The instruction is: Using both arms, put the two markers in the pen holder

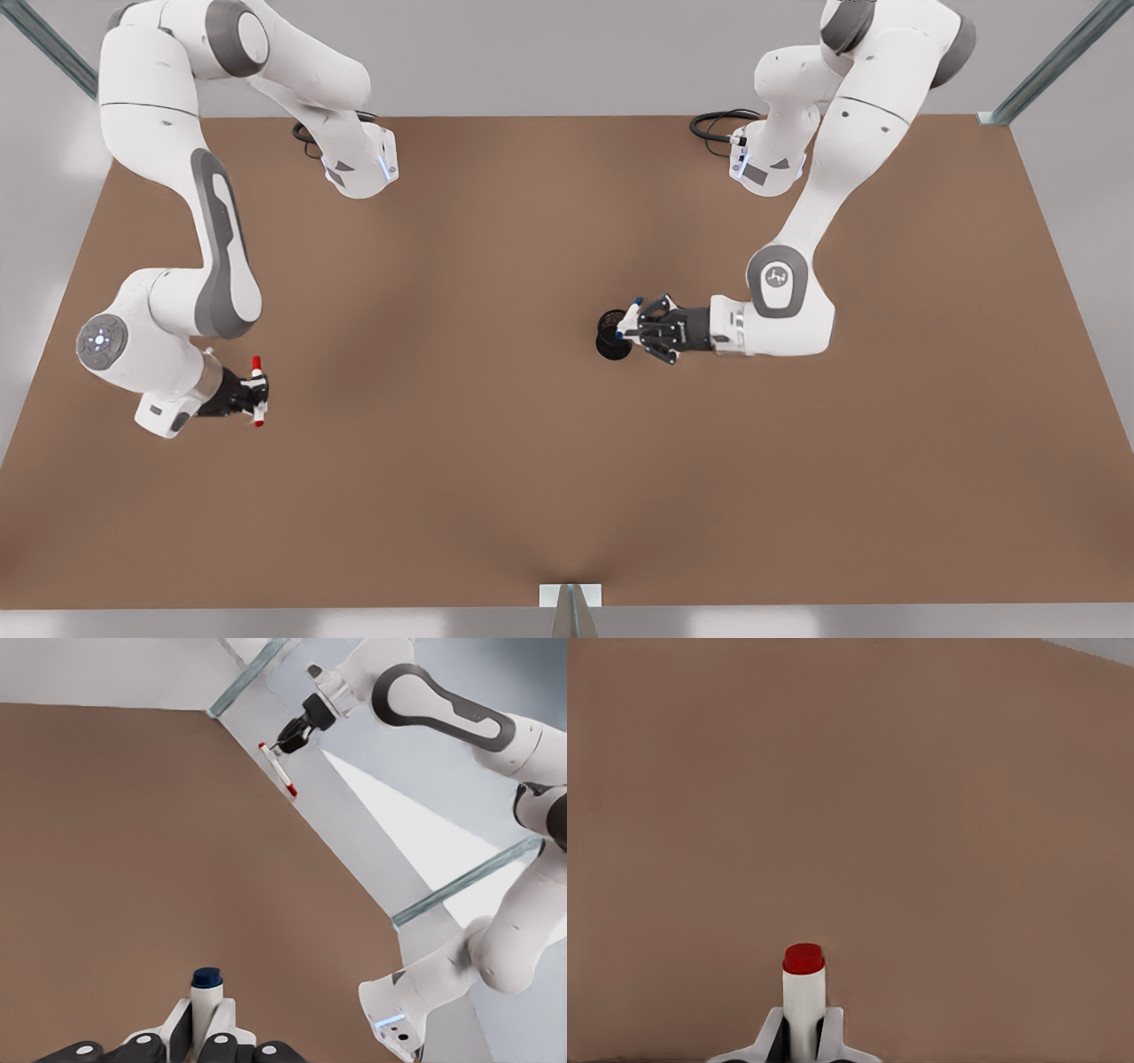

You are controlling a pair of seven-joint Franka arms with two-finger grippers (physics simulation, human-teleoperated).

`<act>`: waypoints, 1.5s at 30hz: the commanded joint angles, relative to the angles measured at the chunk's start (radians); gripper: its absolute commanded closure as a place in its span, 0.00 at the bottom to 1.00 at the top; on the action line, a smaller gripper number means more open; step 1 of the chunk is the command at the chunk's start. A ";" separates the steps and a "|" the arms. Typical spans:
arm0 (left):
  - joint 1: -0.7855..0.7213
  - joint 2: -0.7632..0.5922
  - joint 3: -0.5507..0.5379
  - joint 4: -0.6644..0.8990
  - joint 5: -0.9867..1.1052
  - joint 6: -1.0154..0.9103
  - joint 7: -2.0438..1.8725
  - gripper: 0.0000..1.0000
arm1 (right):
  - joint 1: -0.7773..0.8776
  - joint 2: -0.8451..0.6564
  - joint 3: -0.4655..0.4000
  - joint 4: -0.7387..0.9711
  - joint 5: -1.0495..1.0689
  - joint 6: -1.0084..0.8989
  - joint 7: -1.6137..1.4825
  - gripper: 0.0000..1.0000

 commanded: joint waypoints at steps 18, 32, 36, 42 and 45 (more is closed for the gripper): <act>-0.005 0.191 0.008 -0.068 -0.189 -0.081 1.616 0.00 | 0.202 -0.057 0.254 0.151 -0.009 0.094 0.408 0.79; 0.257 0.013 -0.001 0.552 1.318 -0.466 -0.803 0.00 | 0.575 0.130 0.239 0.222 -0.009 0.713 0.523 0.79; 0.256 -0.022 0.004 0.672 1.511 -0.519 -1.264 0.00 | 0.621 0.173 0.236 0.218 -0.030 0.868 0.525 0.79; -0.074 -0.235 0.432 0.474 1.352 -0.437 -1.386 0.00 | 0.782 0.187 0.106 0.216 -0.030 0.940 0.577 0.79; -0.076 -0.229 0.429 0.433 1.350 -0.421 -1.420 0.00 | 0.783 0.187 0.099 0.172 -0.051 0.997 0.577 0.79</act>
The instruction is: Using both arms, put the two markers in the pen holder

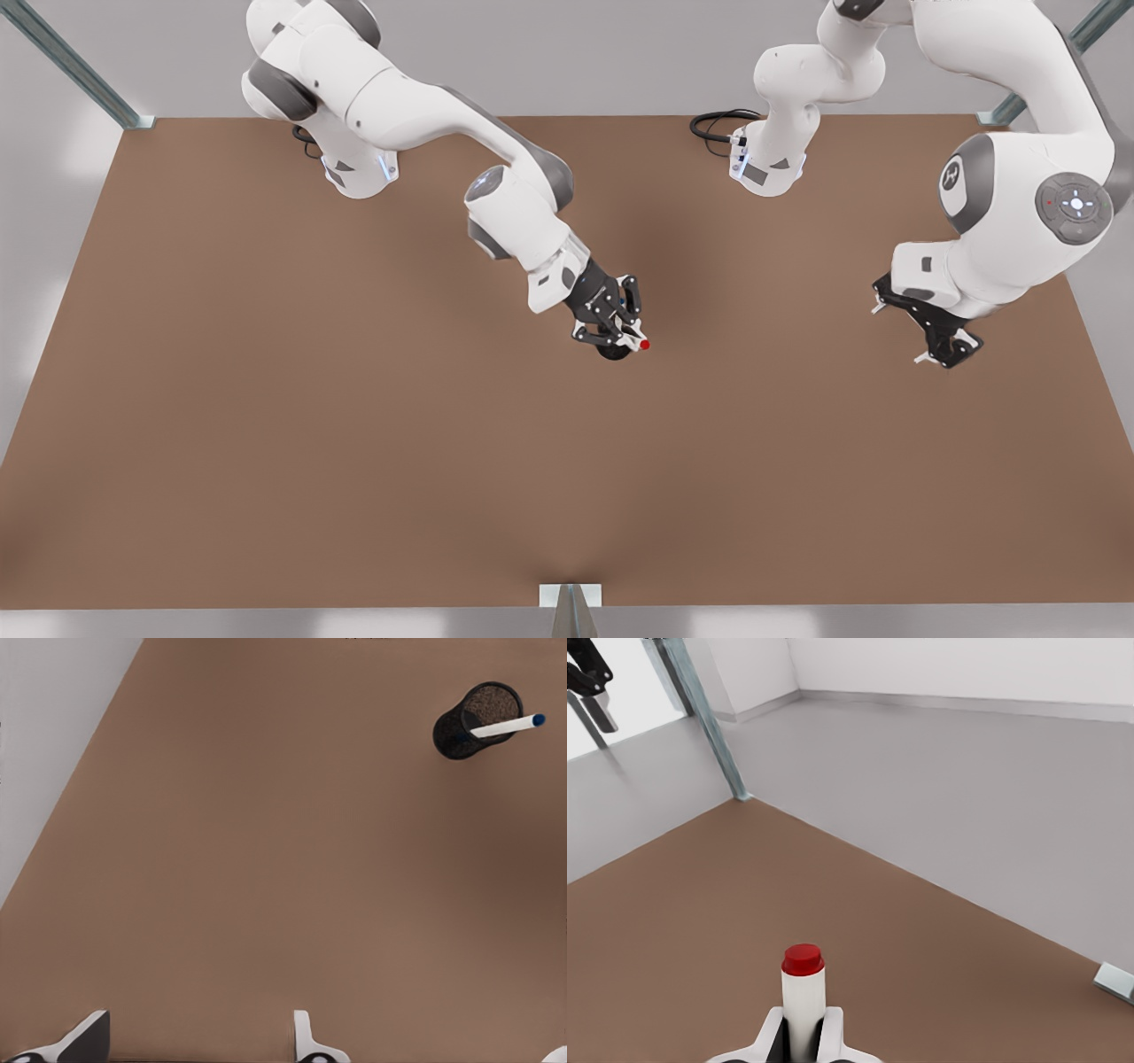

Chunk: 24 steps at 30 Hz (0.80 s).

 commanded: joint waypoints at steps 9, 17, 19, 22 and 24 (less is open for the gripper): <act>-0.008 0.088 -0.001 0.059 -0.016 0.026 -1.168 0.00 | 0.107 0.063 -0.087 -0.164 -0.015 0.447 0.137 0.79; -0.005 0.111 -0.001 0.059 -0.018 0.029 -1.168 0.00 | 0.148 0.081 -0.119 -0.236 -0.012 0.555 0.135 0.79; -0.007 0.117 -0.001 0.059 -0.021 0.029 -1.168 0.00 | 0.145 0.076 -0.120 -0.252 -0.013 0.564 0.134 0.79; -0.005 0.117 -0.001 0.059 -0.021 0.029 -1.168 0.00 | 0.135 0.070 -0.120 -0.287 -0.018 0.566 0.128 0.79; -0.005 0.118 -0.001 0.059 -0.021 0.029 -1.168 0.00 | 0.135 0.067 -0.123 -0.309 -0.018 0.566 0.126 0.79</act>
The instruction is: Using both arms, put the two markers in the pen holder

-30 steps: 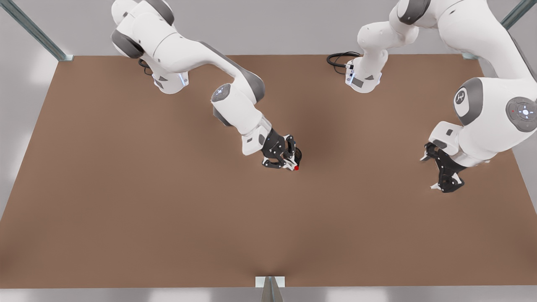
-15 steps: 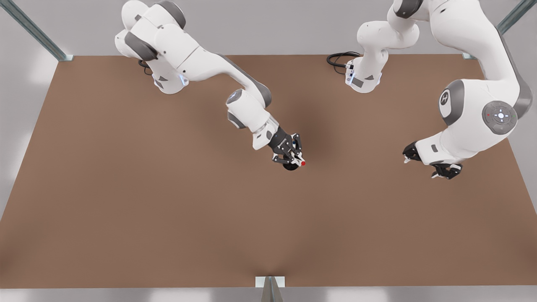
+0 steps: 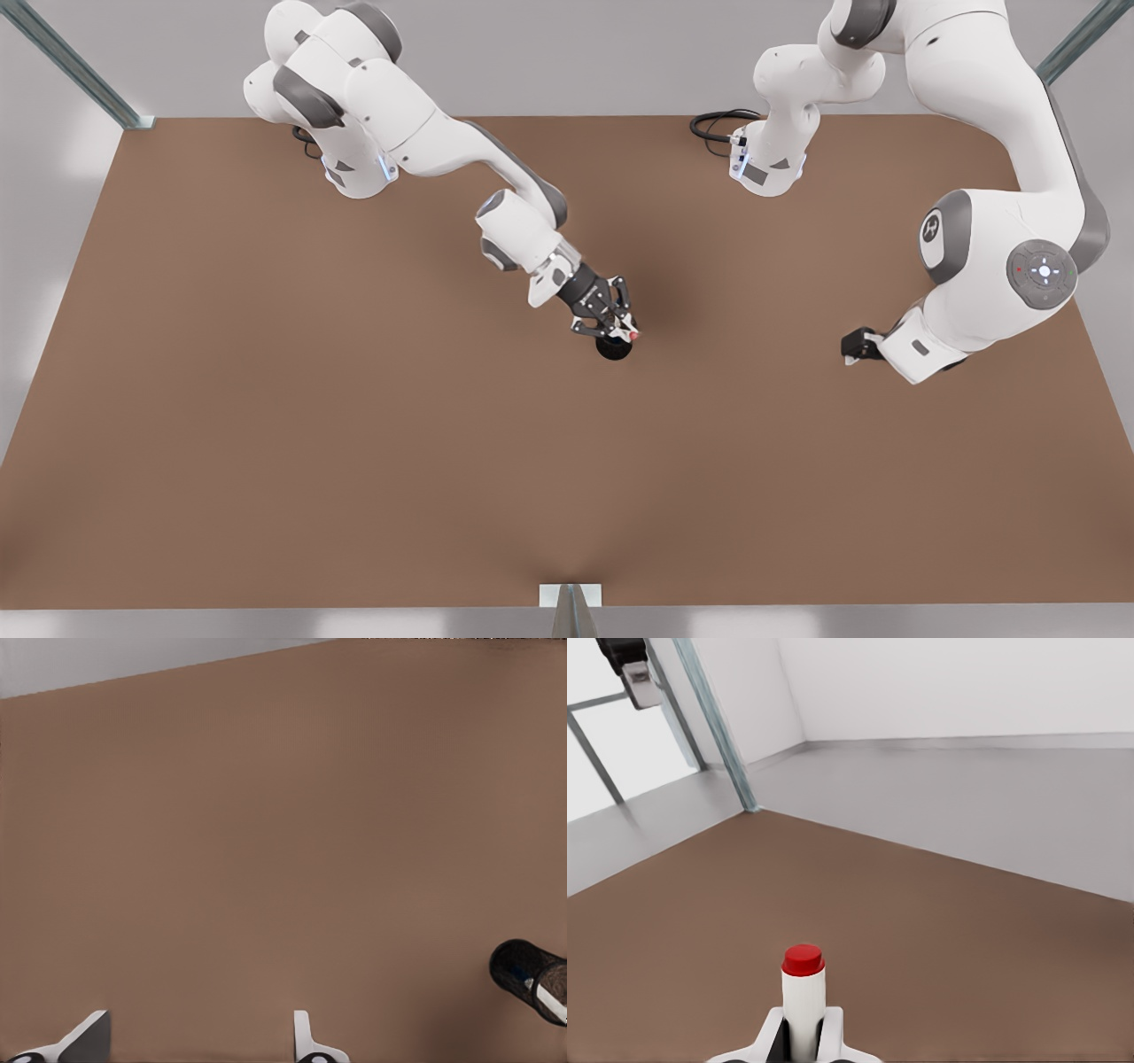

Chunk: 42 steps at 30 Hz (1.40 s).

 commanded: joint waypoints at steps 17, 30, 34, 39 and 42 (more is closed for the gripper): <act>0.006 0.012 0.000 0.000 0.002 0.002 -0.311 0.00 | 0.044 0.017 -0.023 -0.072 0.004 0.026 0.014 0.79; -0.003 0.012 -0.002 0.002 -0.014 -0.001 -0.299 0.00 | -0.389 -0.396 -0.059 0.046 0.001 -1.059 0.003 0.00; -0.026 0.012 -0.003 0.002 -0.018 -0.007 -0.301 0.00 | -0.529 -0.434 -0.059 0.253 0.006 -1.571 -0.072 0.00; -0.038 0.016 -0.002 0.002 -0.018 -0.018 -0.304 0.00 | -0.482 -0.422 -0.239 0.264 0.030 -1.712 -0.196 0.00; -0.041 0.018 -0.002 0.002 -0.015 -0.024 -0.302 0.00 | -0.482 -0.429 -0.254 0.262 0.032 -1.748 -0.185 0.00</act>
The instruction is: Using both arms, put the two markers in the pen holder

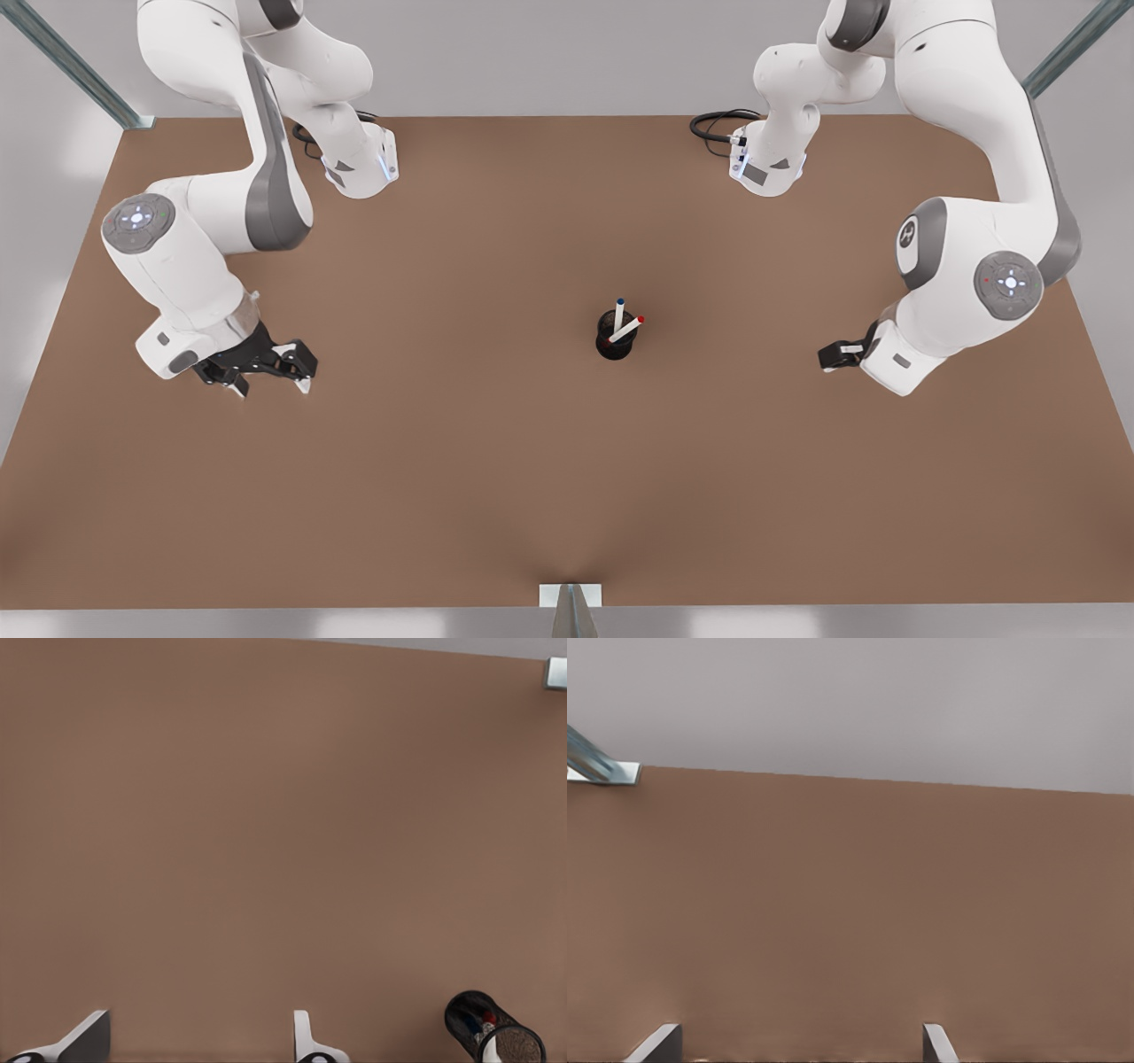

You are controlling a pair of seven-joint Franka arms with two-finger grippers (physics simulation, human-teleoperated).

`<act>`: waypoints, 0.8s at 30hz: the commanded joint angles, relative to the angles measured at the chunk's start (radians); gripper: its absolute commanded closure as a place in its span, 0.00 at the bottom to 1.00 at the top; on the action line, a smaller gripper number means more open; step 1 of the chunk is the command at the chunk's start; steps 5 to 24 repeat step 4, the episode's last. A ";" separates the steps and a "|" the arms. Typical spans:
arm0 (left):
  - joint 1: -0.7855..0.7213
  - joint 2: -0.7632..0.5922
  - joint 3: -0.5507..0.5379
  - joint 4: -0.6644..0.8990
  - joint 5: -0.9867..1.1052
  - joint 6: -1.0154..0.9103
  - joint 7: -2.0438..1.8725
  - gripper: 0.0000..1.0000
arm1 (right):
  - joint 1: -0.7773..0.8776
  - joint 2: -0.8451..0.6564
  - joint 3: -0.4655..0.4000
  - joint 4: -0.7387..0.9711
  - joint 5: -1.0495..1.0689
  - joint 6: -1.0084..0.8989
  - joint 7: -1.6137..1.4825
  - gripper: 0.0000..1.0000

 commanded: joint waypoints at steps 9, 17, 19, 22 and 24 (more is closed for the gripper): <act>-0.028 -0.001 -0.002 0.001 0.004 -0.011 -0.025 0.00 | 0.018 -0.004 0.004 -0.001 0.008 -0.177 -0.119 0.00; -0.028 -0.001 -0.002 0.001 0.004 -0.011 -0.025 0.00 | 0.018 -0.004 0.004 -0.001 0.008 -0.177 -0.119 0.00; -0.028 -0.001 -0.002 0.001 0.004 -0.011 -0.025 0.00 | 0.018 -0.004 0.004 -0.001 0.008 -0.177 -0.119 0.00; -0.028 -0.001 -0.002 0.001 0.004 -0.011 -0.025 0.00 | 0.018 -0.004 0.004 -0.001 0.008 -0.177 -0.119 0.00; -0.028 -0.001 -0.002 0.001 0.004 -0.011 -0.025 0.00 | 0.018 -0.004 0.004 -0.001 0.008 -0.177 -0.119 0.00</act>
